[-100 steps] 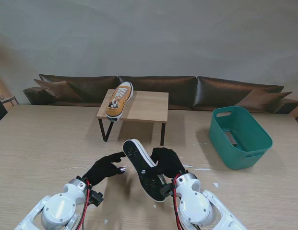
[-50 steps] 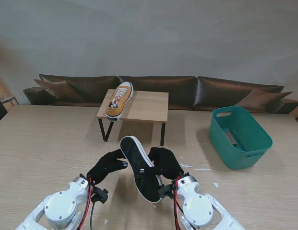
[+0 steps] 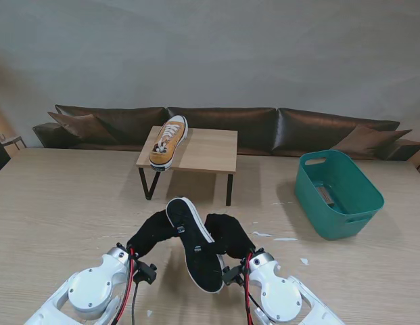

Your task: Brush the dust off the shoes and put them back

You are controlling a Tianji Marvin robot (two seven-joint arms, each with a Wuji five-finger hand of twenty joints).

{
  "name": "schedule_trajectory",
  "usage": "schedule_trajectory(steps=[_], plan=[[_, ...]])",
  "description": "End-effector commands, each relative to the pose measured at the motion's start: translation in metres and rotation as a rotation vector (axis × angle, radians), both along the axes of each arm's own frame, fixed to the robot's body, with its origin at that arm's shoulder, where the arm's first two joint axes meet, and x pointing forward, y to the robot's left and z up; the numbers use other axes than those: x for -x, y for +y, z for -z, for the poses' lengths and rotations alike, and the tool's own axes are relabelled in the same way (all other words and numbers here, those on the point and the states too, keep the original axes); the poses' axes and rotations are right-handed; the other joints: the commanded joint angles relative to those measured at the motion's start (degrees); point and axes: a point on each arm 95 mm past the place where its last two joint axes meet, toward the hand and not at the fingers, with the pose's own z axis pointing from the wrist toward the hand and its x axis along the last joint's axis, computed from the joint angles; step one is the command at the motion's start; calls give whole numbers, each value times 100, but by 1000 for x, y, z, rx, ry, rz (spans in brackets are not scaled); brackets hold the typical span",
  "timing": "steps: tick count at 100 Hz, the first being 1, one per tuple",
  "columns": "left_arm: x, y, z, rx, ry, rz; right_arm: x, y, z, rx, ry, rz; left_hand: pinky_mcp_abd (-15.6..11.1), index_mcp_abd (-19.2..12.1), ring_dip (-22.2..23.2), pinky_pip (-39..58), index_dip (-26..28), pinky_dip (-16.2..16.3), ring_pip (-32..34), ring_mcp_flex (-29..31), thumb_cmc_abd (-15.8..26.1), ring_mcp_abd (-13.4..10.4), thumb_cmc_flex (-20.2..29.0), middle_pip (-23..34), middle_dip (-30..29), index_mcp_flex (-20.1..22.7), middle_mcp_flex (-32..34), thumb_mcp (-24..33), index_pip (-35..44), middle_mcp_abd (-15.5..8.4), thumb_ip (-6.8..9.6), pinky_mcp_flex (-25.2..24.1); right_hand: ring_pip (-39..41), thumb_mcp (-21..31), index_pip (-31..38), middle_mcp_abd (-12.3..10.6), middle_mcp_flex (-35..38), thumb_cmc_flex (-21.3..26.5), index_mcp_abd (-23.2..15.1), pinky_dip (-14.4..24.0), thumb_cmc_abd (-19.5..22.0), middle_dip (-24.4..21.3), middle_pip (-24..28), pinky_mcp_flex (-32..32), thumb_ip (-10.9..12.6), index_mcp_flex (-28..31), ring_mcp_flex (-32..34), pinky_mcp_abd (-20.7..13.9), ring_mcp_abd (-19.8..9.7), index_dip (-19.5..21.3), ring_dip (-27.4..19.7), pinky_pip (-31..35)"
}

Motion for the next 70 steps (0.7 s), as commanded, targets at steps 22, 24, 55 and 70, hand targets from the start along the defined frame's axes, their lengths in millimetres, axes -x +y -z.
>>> schedule_trajectory(steps=[22,24,55,70], plan=[[-3,-13,-3,60,-11,37,5,9,9,-26,30,-61,-382,-122,233,551,974,-71,401,-28,415,-67,1165,113,396,947,266,-1183,734,-102,141,-34,-235,1843,412,-246,187,934,-463,168,699,152,111,1308,665,-89,185,1,-552,143,-156,-137],[-4,-14,-3,62,-10,38,5,10,10,-25,31,-61,-378,-106,244,587,1101,-75,432,-13,482,-65,1343,121,432,1048,305,-1317,839,-105,192,-25,-245,1829,411,-245,176,934,-463,172,707,149,104,1293,663,-90,184,3,-544,144,-158,-144],[-7,-32,1,74,-28,-24,3,10,16,76,6,-35,262,545,-284,1990,3427,-793,1032,1929,614,41,4758,612,1966,1723,2495,-2857,4354,-277,520,1762,-853,1360,216,-306,-50,850,-744,173,1042,-60,63,556,644,-222,154,30,-203,111,-389,-515],[-11,-39,2,71,-52,-61,4,10,19,104,-4,-34,586,817,-1085,2312,3177,-1867,689,3574,326,-314,5035,329,1397,1661,4080,-2176,5000,-582,488,3330,-1075,1270,182,-353,-89,823,-862,136,1078,-140,109,367,653,-234,141,8,-120,111,-462,-522]])
